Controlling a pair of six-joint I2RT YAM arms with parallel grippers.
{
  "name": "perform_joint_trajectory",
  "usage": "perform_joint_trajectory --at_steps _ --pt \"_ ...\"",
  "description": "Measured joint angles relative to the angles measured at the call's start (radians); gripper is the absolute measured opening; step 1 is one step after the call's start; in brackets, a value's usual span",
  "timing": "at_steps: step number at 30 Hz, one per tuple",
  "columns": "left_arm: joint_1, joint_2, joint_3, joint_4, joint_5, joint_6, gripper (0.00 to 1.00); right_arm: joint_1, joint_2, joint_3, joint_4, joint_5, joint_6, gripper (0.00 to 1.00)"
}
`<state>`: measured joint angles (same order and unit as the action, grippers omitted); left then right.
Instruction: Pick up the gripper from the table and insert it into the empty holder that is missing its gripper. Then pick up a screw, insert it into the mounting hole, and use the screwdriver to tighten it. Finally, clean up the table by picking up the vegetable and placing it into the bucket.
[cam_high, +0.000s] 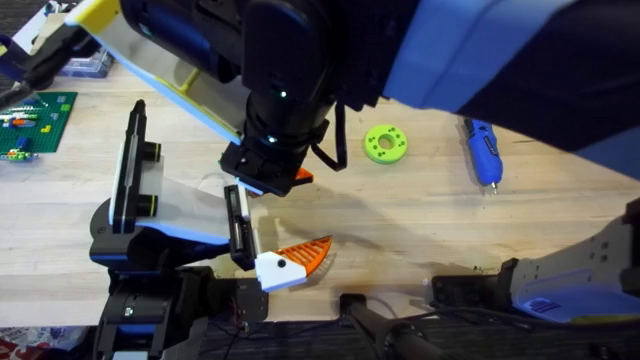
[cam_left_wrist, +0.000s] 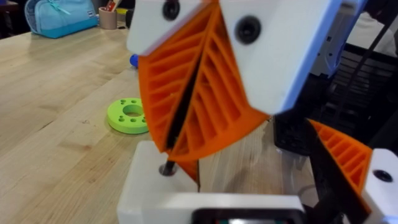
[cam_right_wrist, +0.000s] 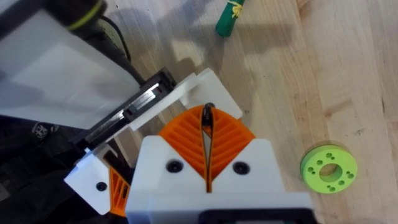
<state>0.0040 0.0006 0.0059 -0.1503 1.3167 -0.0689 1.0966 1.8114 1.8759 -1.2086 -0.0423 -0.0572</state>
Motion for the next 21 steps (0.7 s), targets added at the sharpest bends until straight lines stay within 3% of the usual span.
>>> perform_joint_trajectory --at_steps 21 --pt "0.000 0.000 0.000 -0.001 0.000 0.000 0.991 -0.008 -0.003 0.000 0.008 0.000 0.001 0.012"
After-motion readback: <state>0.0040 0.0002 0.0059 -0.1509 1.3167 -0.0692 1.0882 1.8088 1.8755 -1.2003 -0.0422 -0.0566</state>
